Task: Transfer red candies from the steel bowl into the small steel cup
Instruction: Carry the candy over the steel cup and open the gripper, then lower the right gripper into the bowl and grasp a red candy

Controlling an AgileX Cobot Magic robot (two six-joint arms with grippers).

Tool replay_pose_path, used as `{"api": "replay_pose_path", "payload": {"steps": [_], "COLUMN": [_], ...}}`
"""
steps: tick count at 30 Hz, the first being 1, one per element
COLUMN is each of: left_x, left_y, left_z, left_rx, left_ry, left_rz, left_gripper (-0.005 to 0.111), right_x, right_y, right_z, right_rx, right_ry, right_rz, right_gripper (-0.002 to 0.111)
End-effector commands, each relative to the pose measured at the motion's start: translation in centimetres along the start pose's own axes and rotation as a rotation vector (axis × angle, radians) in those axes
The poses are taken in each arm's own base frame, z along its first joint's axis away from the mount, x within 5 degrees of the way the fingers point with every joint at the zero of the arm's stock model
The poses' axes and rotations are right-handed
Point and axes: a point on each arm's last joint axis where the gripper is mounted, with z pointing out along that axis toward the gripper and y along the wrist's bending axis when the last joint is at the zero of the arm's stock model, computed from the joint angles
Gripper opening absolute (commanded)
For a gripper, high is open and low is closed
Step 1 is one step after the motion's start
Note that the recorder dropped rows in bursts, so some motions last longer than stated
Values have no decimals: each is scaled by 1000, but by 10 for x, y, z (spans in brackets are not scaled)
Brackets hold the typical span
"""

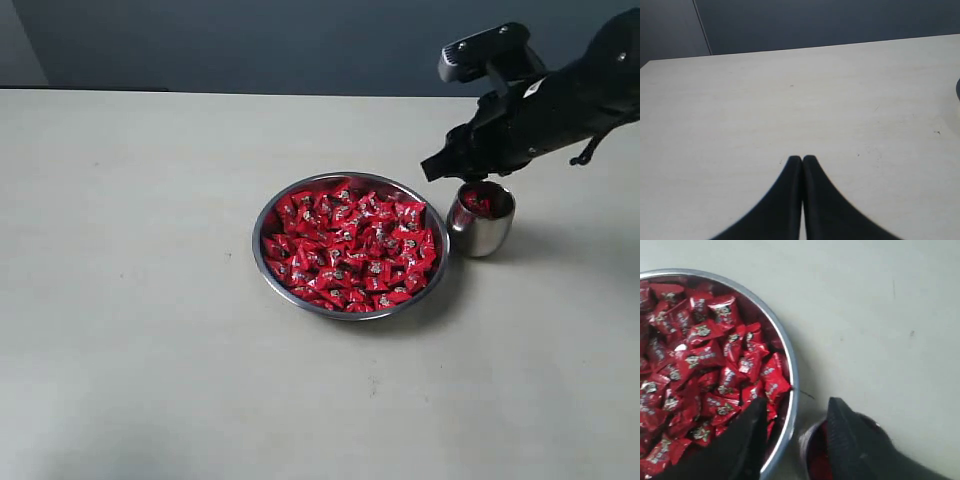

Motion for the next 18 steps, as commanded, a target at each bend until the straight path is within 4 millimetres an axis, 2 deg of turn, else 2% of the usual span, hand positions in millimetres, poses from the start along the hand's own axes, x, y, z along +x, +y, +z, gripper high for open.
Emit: {"api": "replay_pose_path", "payload": {"steps": [1, 4, 6, 11, 14, 18], "left_x": [-3, -3, -3, -3, -3, -3], "left_y": [0, 0, 0, 0, 0, 0], "left_z": [-1, -1, -1, -1, -1, -1], "left_rx": [6, 6, 6, 6, 6, 6], "left_ry": [-19, -19, -19, -19, -19, -19], "left_rz": [2, 2, 2, 2, 2, 2], "left_gripper": [0, 0, 0, 0, 0, 0], "right_x": [-6, -9, -9, -5, -1, 5], "right_y": [22, 36, 45, 59, 60, 61], "right_z": [-1, 0, 1, 8, 17, 29], "right_rx": [-34, -54, -73, -110, -118, -127], "right_ry": [-19, -29, -23, 12, 39, 76], "right_rz": [-78, -110, -140, -186, -193, -183], "right_gripper": [20, 11, 12, 32, 43, 44]}}
